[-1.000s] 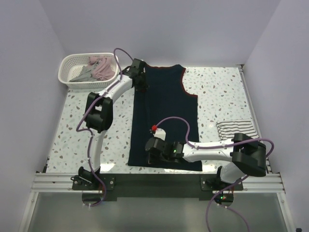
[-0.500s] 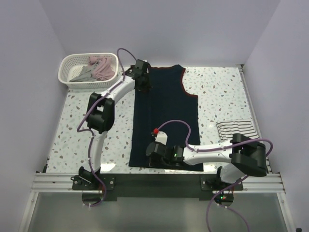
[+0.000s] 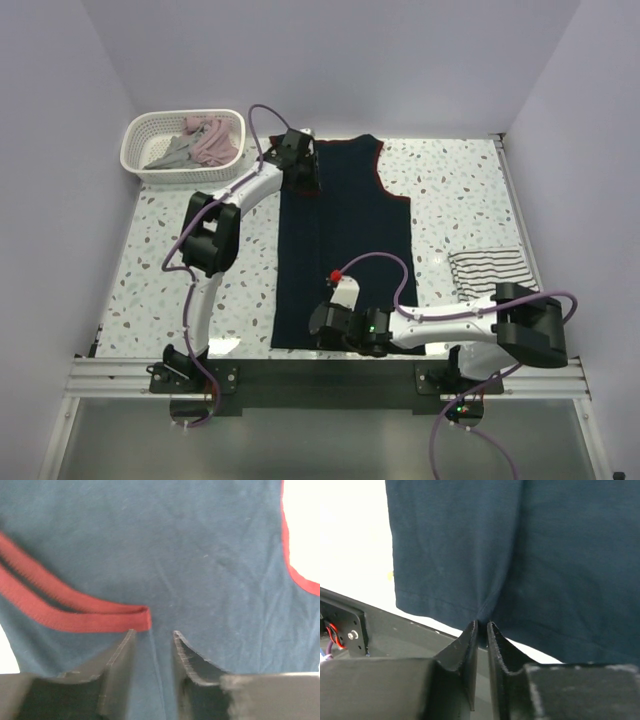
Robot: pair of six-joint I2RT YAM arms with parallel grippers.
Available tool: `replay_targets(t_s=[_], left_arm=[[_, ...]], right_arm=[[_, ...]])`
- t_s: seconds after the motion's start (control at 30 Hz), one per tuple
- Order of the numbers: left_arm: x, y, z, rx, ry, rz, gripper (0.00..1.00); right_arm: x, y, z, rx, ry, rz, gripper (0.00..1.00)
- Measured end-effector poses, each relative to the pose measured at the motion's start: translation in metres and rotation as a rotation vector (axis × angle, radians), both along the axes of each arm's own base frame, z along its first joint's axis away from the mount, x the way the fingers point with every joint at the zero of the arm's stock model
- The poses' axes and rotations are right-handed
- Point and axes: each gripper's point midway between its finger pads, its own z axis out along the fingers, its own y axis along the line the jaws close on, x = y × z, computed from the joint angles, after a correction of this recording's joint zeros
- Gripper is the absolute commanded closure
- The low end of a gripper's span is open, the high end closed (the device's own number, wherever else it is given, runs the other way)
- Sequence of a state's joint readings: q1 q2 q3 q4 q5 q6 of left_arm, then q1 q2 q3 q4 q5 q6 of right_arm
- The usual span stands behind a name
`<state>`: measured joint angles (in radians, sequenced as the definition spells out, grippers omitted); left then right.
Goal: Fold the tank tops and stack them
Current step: Fold the tank top
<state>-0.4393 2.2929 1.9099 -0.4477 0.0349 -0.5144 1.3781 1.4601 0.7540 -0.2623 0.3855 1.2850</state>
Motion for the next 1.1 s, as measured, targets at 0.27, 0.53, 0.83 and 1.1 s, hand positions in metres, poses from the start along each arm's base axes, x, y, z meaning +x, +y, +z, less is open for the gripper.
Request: replay_targets(t_s=[0.27,0.53,0.83,1.1], left_arm=[[0.006,-0.011,0.008,-0.045,-0.045,-0.038,0.45],[-0.023,0.001,-0.006,-0.056,0.035,0.016,0.59],[-0.099,0.004,0.006,-0.105,0.079,0.004,0.61],[-0.201,-0.003,0.022,-0.185,0.108,-0.047,0.62]], right_arm=[[0.001,-0.025,0.024,-0.007,-0.054,-0.053,0.51],[0.060,-0.079,0.051,-0.092,-0.109,-0.216,0.52],[0.228,-0.208,0.088,-0.179,-0.105,-0.552,0.55],[0.301,-0.257,0.044,-0.274,0.016,-0.527,0.57]])
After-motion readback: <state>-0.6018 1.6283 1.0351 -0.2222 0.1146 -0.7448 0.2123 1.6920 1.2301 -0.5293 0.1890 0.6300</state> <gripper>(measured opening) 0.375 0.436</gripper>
